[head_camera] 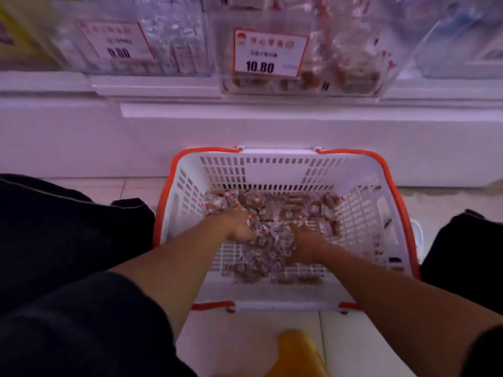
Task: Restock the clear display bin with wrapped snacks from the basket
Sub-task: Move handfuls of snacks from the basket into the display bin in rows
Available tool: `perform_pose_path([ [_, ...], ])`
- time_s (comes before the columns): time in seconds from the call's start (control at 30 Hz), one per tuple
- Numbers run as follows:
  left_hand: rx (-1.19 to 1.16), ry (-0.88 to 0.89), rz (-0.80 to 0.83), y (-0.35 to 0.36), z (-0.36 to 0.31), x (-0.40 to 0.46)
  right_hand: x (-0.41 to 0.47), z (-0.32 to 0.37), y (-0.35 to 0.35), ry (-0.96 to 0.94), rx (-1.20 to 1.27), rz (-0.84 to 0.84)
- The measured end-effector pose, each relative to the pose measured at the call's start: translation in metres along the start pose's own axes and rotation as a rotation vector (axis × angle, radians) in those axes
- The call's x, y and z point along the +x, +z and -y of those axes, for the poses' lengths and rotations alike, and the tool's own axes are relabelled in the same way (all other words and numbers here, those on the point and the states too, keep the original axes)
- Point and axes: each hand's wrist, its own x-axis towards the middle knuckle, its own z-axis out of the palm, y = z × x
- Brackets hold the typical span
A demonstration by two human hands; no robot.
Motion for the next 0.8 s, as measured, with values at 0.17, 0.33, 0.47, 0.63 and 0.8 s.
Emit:
perform_pose_path([
  [0.17,-0.430,-0.168,-0.053,0.083,0.003,0.042,0.033,-0.015,0.039,0.016,0.093,-0.098],
  [0.33,-0.563,-0.250,-0.396,0.082,0.006,0.069,0.056,0.020,0.046,0.084,0.173,-0.148],
  [0.47,-0.598,-0.271,-0.396,0.075,0.011,0.079,0.061,0.036,0.053,0.103,0.147,-0.237],
  [0.63,-0.583,-0.226,-0.325,0.082,0.009,0.083,0.061,0.035,0.049,0.009,0.330,-0.290],
  [0.8,-0.703,-0.244,-0.273,0.082,0.005,0.087,0.053,0.022,0.037,-0.082,0.519,-0.162],
])
